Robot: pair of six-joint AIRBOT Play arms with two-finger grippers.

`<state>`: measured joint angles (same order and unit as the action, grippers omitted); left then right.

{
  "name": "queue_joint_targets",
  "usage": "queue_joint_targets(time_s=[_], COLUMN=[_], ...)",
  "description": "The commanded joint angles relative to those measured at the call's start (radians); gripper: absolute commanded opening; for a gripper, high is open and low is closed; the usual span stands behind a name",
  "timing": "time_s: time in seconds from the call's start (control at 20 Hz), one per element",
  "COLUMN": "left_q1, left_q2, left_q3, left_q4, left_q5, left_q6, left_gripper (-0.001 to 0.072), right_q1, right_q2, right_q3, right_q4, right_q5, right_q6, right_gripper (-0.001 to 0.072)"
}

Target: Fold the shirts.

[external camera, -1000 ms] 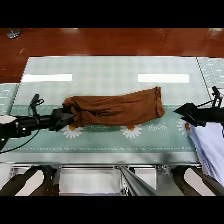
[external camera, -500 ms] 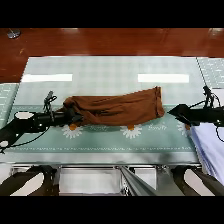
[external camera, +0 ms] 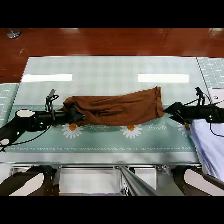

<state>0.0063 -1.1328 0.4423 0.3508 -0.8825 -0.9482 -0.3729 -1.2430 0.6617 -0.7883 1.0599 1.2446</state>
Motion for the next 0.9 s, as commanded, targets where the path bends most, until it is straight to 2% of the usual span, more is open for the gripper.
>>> queue_joint_targets(time_s=[0.0, 0.15, 0.2, 0.25, 0.3, 0.4, 0.5, 0.6, 0.85], left_q1=[0.0, 0.0, 0.0, 0.0, 0.007, 0.094, 0.226, 0.307, 0.356], left_q2=[-0.001, -0.001, -0.001, -0.001, -0.001, -0.001, 0.002, 0.017, 0.082], left_q3=[0.002, 0.002, 0.002, 0.003, 0.015, 0.094, 0.264, 0.459, 0.932], left_q4=[0.0, -0.001, -0.001, -0.001, 0.0, -0.002, -0.041, -0.089, -0.108], left_q5=[-0.001, -0.005, -0.012, -0.021, -0.028, -0.085, -0.235, -0.33, -0.341], left_q6=[0.001, -0.019, -0.028, -0.032, -0.032, -0.033, -0.033, -0.034, -0.098], left_gripper=[0.0027, 0.0027, 0.0027, 0.0027, 0.0027, 0.0027, 0.0027, 0.0027, 0.0027], right_q1=[0.043, 0.14, 0.166, 0.186, 0.203, 0.212, 0.212, 0.212, 0.212], right_q2=[-0.115, -0.194, -0.212, -0.224, -0.225, -0.222, -0.211, -0.177, -0.026], right_q3=[0.047, 0.132, 0.161, 0.188, 0.212, 0.294, 0.43, 0.575, 0.895], right_q4=[0.076, 0.068, 0.047, 0.008, -0.021, -0.048, -0.073, -0.089, -0.09], right_q5=[-0.013, -0.032, -0.038, -0.038, -0.034, 0.025, 0.114, 0.156, 0.219], right_q6=[-0.01, -0.001, 0.018, 0.049, 0.055, 0.063, 0.087, 0.118, 0.136], right_gripper=[0.0597, 0.0596, 0.0466, 0.0217, 0.003, 0.0031, 0.0031, 0.0031, 0.0031])
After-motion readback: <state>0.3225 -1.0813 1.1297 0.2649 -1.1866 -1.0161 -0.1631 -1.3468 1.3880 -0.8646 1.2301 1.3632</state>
